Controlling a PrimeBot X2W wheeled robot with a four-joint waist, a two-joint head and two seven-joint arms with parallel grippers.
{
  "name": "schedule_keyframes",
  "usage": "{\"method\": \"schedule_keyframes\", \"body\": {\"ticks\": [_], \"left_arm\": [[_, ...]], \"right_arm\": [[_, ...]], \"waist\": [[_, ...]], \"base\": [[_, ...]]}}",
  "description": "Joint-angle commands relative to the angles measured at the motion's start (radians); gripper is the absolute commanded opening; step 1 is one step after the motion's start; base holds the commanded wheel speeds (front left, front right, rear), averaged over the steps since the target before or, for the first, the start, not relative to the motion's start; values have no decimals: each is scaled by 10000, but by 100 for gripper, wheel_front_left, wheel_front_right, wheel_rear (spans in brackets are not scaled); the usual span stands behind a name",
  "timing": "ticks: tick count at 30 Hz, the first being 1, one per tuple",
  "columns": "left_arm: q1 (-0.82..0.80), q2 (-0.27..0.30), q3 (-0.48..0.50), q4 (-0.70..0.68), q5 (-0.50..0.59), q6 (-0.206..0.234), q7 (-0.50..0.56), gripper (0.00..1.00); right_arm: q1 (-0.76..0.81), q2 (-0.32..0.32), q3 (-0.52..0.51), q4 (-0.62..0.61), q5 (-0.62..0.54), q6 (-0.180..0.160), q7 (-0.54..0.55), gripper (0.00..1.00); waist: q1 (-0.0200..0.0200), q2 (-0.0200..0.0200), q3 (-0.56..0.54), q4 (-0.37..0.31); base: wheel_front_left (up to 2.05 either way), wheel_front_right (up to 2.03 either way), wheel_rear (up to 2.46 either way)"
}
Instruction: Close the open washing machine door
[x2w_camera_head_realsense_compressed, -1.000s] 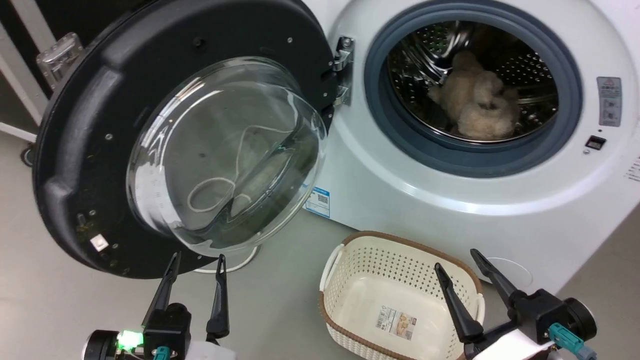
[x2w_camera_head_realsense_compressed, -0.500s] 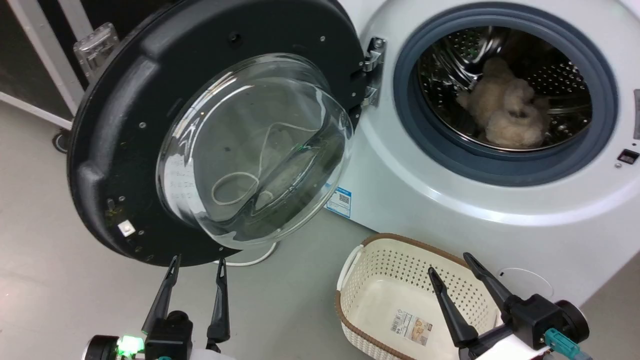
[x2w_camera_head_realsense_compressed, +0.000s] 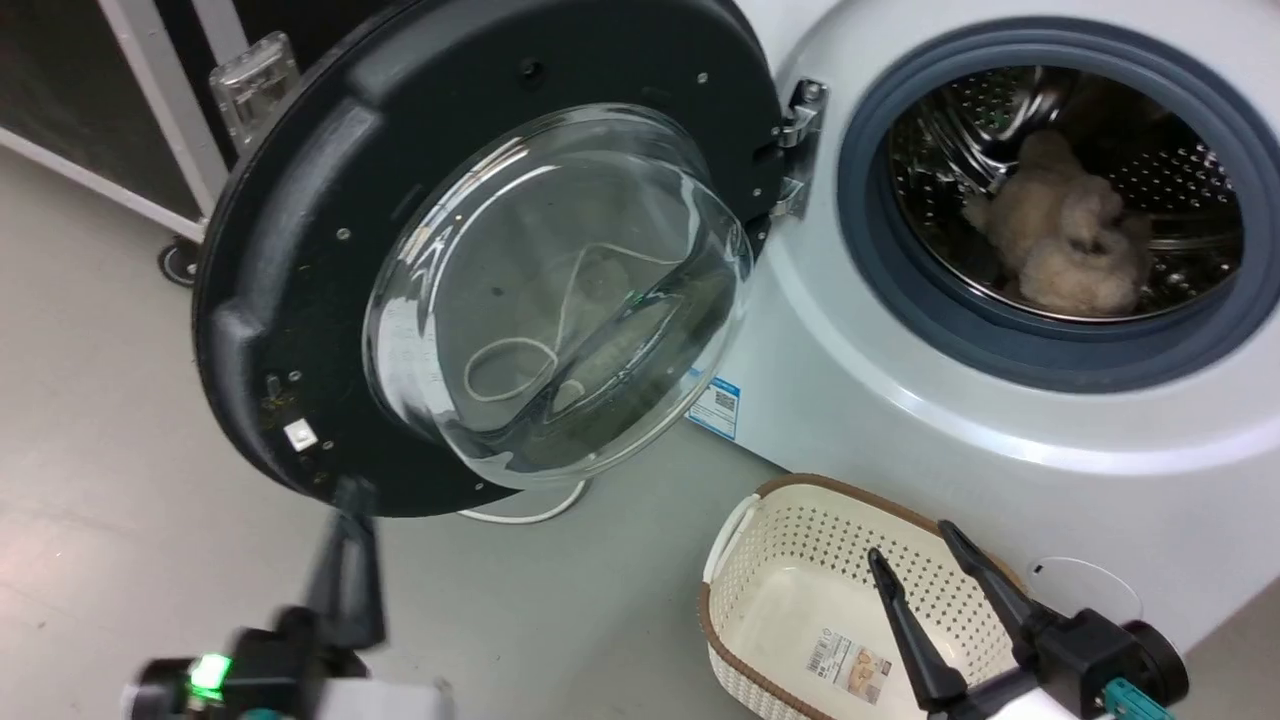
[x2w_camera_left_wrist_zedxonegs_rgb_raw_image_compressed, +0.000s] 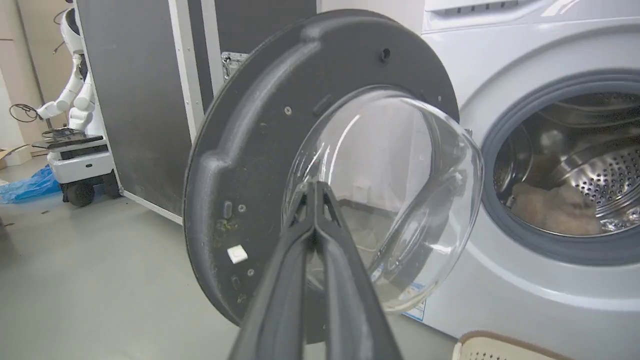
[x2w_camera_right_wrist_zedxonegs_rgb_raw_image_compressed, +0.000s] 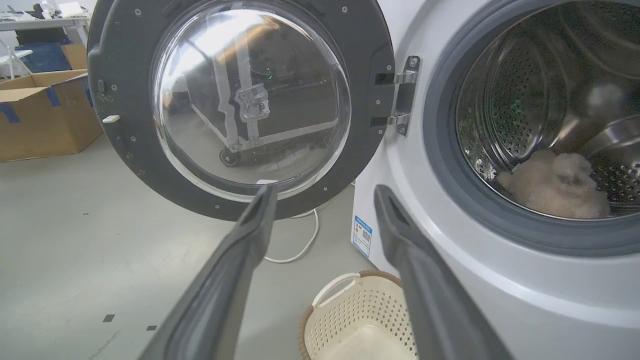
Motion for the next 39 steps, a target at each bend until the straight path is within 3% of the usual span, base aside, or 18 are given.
{"method": "schedule_keyframes", "body": {"ticks": [1, 7, 13, 20, 30, 33, 39], "left_arm": [[-168, 1, 149, -240, -152, -57, -108, 0], [-892, 357, 1351, -928, -893, -522, -233, 0], [-2409, 876, 3215, -459, -3041, -949, 78, 0], [-4193, 1473, 5023, 1192, -5798, -824, 2061, 0], [-5370, 2347, 6805, 3802, -8485, -264, 4693, 0], [-5365, 2386, 7025, 4128, -9287, -251, 5739, 0], [-4646, 2333, 6742, 3726, -10485, -707, 8031, 0]], "right_arm": [[173, 3, -33, -39, 22, 7, -114, 100], [297, -55, -162, -300, -53, 8, -238, 100], [202, -219, -183, -573, 80, 8, -295, 100], [-69, -356, -25, -662, 222, 8, -295, 100], [-234, -583, 41, -609, 393, 8, -295, 100], [-218, -569, 36, -562, 424, 8, -295, 100], [-102, -460, -20, -418, 427, 8, -295, 100]], "waist": [[0, 0, 10, 61], [0, 0, 378, -112], [0, 0, 819, -640], [0, 0, 1274, -1401], [0, 0, 1524, -2245], [0, 0, 1429, -2377], [0, 0, 1119, -2388]], "base": [[0, 0, 0], [0, 0, 0], [0, 0, 0], [0, 0, 0], [0, 0, 0], [0, 0, 0], [0, 0, 0]]}}
